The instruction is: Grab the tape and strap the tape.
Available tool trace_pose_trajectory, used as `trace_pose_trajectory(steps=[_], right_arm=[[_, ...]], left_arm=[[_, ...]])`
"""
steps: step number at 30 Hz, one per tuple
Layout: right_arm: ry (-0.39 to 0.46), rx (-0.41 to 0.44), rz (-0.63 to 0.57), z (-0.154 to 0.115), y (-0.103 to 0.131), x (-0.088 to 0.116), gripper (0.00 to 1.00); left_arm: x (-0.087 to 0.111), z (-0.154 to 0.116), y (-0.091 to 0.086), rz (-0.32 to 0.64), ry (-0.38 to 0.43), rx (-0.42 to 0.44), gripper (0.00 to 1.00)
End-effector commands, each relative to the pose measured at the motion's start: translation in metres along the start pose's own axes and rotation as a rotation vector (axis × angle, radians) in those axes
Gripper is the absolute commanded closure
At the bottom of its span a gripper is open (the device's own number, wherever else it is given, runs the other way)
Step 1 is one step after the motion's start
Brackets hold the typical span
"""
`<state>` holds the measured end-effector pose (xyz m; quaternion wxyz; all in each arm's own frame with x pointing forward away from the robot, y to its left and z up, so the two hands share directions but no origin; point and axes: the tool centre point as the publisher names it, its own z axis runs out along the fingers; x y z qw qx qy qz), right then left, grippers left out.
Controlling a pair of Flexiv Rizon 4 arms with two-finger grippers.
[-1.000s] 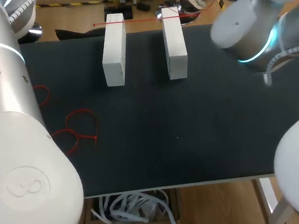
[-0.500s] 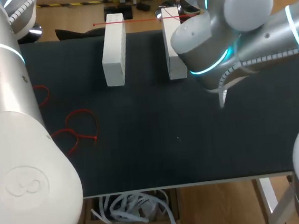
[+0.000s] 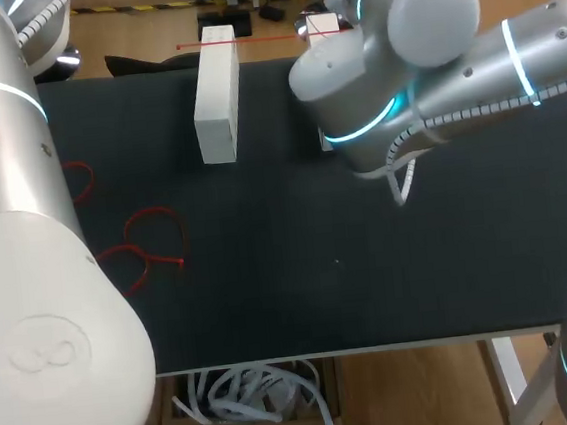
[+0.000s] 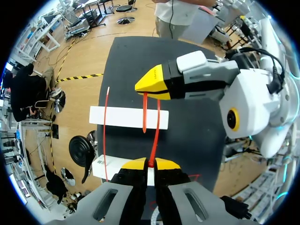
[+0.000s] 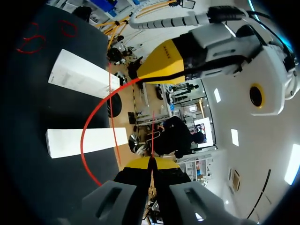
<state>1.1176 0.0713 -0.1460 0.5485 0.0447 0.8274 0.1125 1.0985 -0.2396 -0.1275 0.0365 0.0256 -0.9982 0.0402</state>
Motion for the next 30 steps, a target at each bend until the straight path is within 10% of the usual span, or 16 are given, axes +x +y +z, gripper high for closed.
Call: trace_pose_trajectory(steps=[1,30], right_arm=[[0.010,0.034,-0.014,-0.002,0.009,-0.003,1.00],[0.014,-0.039,-0.061,-0.002,0.035,-0.003,1.00]], left_arm=[[-0.002,-0.001,-0.001,-0.001,0.004,-0.006,1.00],[-0.002,-0.001,-0.001,-0.001,0.004,-0.006,1.00]])
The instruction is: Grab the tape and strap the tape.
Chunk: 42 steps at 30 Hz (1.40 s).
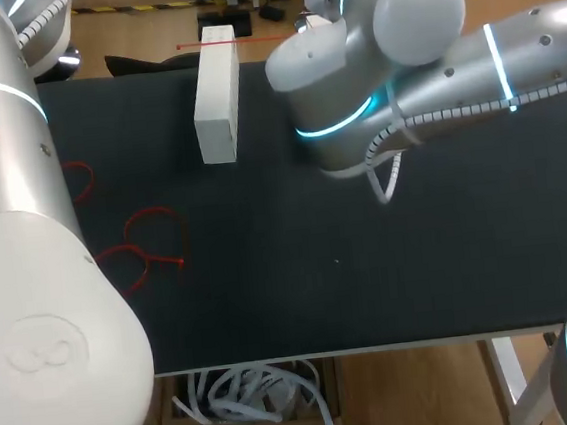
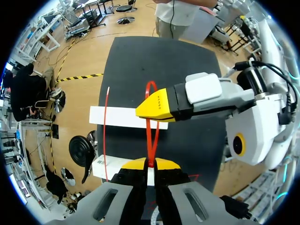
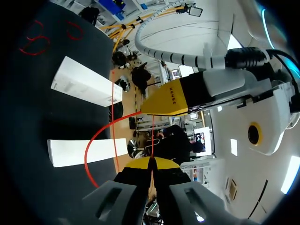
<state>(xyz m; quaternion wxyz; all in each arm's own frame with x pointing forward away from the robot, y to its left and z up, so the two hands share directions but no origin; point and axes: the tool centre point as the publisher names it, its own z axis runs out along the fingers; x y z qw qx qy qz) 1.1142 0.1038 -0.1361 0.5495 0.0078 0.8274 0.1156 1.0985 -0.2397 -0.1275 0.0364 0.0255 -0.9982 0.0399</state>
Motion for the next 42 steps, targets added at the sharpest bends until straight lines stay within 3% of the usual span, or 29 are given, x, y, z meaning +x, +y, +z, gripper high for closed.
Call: trace_pose_trajectory(steps=[1,42], right_arm=[[0.008,0.009,-0.003,0.0007,0.0000,-0.0012,1.00],[0.012,0.015,-0.001,0.0005,0.0016,0.0004,1.00]], left_arm=[[-0.0016,-0.0013,-0.0012,-0.001,0.005,-0.005,1.00],[-0.0016,-0.0013,-0.0012,-0.001,0.005,-0.005,1.00]])
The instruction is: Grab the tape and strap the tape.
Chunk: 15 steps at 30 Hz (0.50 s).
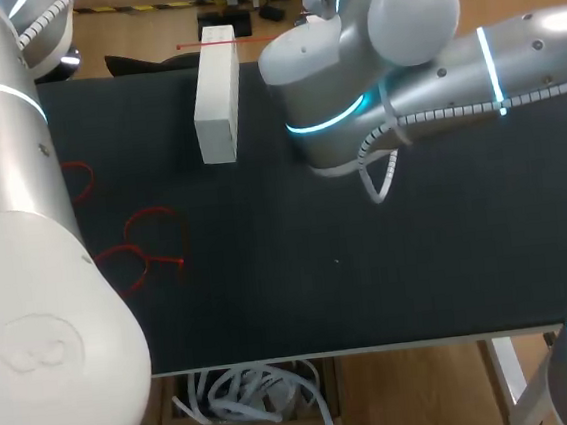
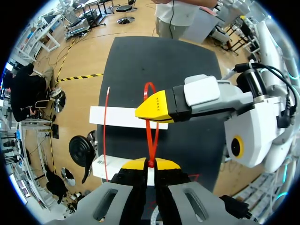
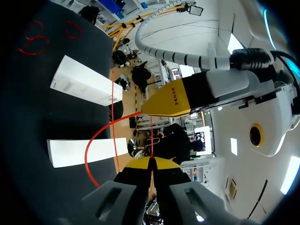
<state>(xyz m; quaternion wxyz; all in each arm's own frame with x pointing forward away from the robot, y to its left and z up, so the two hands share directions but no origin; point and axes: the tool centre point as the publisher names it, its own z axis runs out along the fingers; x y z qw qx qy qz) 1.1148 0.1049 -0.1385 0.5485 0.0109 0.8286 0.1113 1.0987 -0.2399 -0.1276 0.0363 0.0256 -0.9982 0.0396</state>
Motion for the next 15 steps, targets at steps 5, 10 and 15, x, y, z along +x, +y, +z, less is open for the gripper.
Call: trace_pose_trajectory(steps=[5,10,15], right_arm=[[0.015,0.003,-0.007,-0.0013,0.0003,-0.0004,1.00],[0.013,0.006,-0.005,-0.0006,-0.0020,-0.0010,1.00],[0.006,0.012,-0.008,0.0002,-0.0038,-0.0045,1.00]], left_arm=[[-0.0015,-0.0014,-0.0009,-0.001,0.005,-0.004,1.00],[-0.0015,-0.0014,-0.0009,-0.001,0.005,-0.004,1.00],[-0.0015,-0.0014,-0.0009,-0.001,0.005,-0.004,1.00]])
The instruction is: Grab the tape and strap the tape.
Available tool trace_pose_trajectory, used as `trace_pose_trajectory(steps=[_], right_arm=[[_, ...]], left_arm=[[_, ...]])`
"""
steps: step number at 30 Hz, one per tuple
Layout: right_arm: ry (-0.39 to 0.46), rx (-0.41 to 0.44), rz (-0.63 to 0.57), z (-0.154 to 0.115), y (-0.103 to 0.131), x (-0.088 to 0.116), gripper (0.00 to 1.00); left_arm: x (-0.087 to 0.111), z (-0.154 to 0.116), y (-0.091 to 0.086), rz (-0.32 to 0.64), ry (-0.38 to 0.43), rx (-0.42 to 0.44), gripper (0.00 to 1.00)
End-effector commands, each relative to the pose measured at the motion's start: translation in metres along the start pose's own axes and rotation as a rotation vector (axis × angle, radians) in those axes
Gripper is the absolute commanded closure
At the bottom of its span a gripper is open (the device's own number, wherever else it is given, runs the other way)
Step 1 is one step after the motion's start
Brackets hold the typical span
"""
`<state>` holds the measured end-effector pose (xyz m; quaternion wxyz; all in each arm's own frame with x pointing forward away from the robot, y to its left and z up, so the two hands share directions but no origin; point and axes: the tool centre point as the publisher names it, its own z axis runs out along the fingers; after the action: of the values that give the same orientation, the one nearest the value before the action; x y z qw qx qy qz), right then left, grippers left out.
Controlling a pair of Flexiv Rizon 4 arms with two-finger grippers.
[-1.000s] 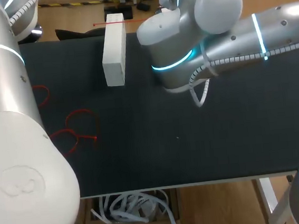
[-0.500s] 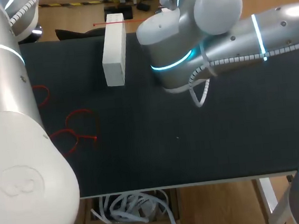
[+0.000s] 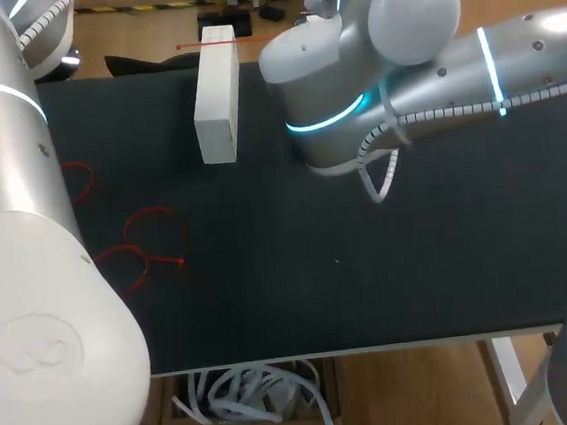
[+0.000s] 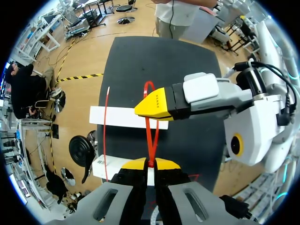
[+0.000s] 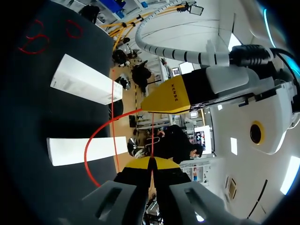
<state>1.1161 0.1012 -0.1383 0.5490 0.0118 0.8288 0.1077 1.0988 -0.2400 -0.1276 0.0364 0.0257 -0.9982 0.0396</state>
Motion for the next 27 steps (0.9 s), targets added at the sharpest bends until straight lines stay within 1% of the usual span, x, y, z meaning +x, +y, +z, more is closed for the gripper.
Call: trace_pose_trajectory(steps=[1,7,16,27], right_arm=[[0.007,0.006,-0.007,0.000,0.000,-0.003,1.00],[0.012,0.008,-0.005,0.001,-0.001,-0.002,1.00],[0.010,-0.003,0.000,0.004,0.005,-0.002,1.00],[0.030,-0.012,-0.007,0.006,0.010,0.002,1.00]], left_arm=[[-0.001,-0.001,-0.001,-0.001,0.005,-0.004,1.00],[-0.001,-0.001,-0.001,-0.001,0.005,-0.004,1.00],[-0.001,-0.001,-0.001,-0.001,0.005,-0.004,1.00],[-0.001,-0.001,-0.001,-0.001,0.005,-0.004,1.00]])
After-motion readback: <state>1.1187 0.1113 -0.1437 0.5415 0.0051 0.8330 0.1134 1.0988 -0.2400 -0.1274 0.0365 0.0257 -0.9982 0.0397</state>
